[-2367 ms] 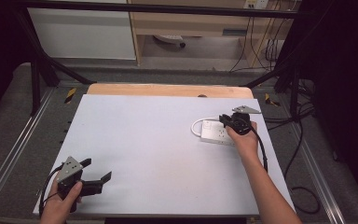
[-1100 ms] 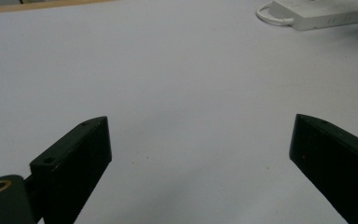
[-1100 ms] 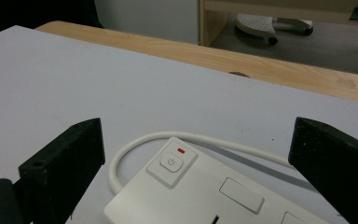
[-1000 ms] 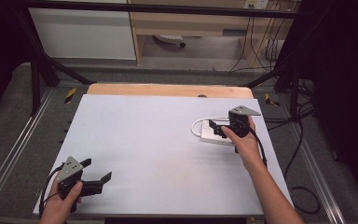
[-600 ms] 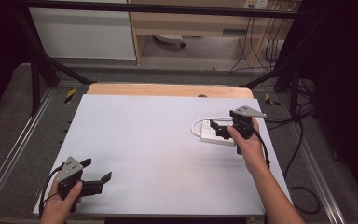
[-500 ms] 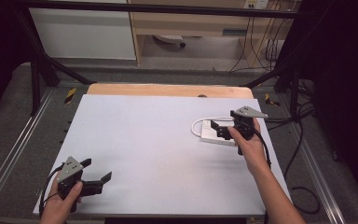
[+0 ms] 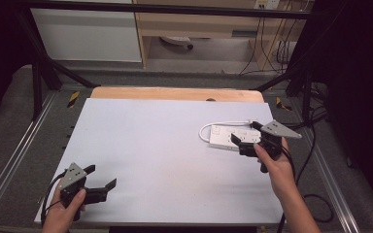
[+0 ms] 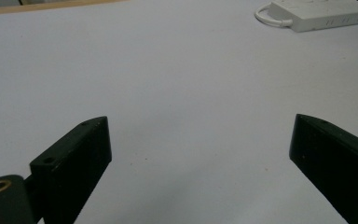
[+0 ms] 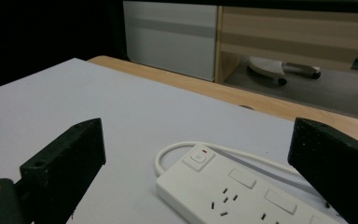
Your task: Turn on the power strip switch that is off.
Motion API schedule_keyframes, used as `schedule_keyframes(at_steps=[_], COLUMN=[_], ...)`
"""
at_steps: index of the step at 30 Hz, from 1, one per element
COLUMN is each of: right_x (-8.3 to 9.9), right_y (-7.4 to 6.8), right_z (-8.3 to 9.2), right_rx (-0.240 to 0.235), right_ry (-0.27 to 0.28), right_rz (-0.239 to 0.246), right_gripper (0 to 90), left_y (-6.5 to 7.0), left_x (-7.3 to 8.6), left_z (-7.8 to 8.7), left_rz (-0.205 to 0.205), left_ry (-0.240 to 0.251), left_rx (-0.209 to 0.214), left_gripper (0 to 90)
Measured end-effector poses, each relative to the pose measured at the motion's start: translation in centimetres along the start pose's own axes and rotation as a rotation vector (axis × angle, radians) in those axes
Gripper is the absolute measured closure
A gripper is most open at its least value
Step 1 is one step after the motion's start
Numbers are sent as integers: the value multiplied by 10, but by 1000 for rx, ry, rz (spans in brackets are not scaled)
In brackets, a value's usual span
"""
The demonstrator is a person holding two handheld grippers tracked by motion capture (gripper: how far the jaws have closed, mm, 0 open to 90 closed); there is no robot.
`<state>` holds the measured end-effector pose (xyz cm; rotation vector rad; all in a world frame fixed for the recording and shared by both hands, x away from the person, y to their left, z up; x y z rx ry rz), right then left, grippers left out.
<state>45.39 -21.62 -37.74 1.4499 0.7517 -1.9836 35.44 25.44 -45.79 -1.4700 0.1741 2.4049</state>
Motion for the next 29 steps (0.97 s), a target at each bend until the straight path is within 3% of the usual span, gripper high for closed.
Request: schedule_keyframes(at_steps=[6,14,19,22,27,29], right_x=[13,57,77,88,103,108], right_y=[-3,-16,-17,-21,-26,-25], right_z=[37,63,61,53,37,33], right_rx=[49,69,66,33,-26,-25], right_ry=[31,-2,-21,-30,-90,-121], right_rz=[35,33,22,-18,-43,-41], right_gripper=[46,45,50,56,55,55], left_y=[-1,-1,-1,0,-1,-1], left_x=[-2,-2,-3,-4,-4,-4], left_z=[1,0,0,0,0,0], left_rz=[11,9,11,11,13,12], left_ry=[13,16,25,28,27,27], left_rx=[-1,-7,-20,-14,-11,-11], left_gripper=[56,56,56,56,56,56])
Point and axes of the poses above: each handheld gripper's, and its own axes: z roughly backward along the jaws, x roughly out of its underside, y roughly to its right, the point moved 7 cm from there along -z, roughly forward along the jaws, and after that the axes turned 15 degrees about -x, right-handed, at the moved point
